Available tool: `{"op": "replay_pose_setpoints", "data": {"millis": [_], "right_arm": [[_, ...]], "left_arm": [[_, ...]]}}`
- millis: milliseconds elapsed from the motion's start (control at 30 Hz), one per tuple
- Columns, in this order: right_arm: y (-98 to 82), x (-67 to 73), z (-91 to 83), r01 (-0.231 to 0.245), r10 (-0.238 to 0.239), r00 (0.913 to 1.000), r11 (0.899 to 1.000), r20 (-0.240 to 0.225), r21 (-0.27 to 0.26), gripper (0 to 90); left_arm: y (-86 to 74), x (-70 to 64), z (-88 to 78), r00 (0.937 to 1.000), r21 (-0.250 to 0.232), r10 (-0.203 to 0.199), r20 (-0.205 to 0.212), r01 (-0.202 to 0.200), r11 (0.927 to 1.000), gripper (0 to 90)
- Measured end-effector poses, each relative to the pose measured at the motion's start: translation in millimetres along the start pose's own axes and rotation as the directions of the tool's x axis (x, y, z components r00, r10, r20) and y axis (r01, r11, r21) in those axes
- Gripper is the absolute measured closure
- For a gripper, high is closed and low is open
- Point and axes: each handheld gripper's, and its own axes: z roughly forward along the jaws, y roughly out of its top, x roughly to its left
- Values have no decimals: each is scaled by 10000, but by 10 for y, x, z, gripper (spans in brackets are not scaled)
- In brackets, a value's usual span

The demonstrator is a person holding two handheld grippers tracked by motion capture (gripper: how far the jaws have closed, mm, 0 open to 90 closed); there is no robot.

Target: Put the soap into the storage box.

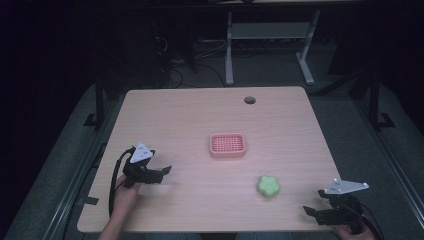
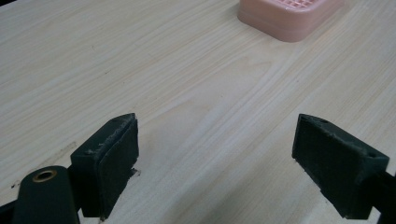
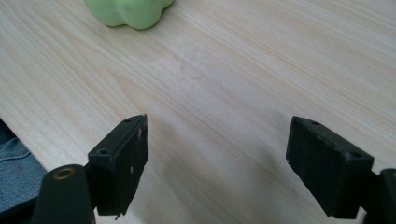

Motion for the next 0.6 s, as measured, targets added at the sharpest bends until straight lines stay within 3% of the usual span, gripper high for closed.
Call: {"op": "replay_pose_setpoints", "data": {"millis": [300, 600], "right_arm": [[53, 71, 20, 316, -316, 9995, 9995, -31, 32, 200], [184, 146, 81, 671, -662, 9976, 9966, -197, 472, 184]], "left_arm": [[-1, 2, -14, 9999, -120, -139, 7, 139, 9998, 144], [-6, 14, -17, 10000, -83, -60, -7, 60, 9999, 144]]}}
